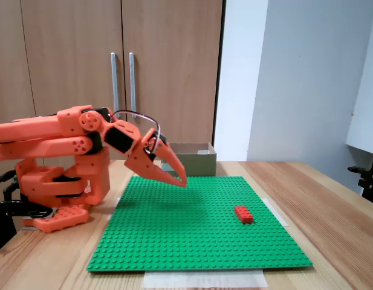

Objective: Pick the yellow lego block and put it in the box.

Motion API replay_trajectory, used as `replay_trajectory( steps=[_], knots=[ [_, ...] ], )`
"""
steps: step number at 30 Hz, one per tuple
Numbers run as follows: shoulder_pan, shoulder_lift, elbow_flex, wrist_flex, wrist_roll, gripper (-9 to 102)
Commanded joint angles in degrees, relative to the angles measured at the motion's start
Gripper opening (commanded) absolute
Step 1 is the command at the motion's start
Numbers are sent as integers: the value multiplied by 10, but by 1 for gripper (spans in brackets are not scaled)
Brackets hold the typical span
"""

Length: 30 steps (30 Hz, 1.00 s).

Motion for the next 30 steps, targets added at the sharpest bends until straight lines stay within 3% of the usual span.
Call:
replay_trajectory(
  steps=[1,30],
  knots=[
    [4,4,11,-6,-4,-1],
    [4,4,16,19,1,-1]
  ],
)
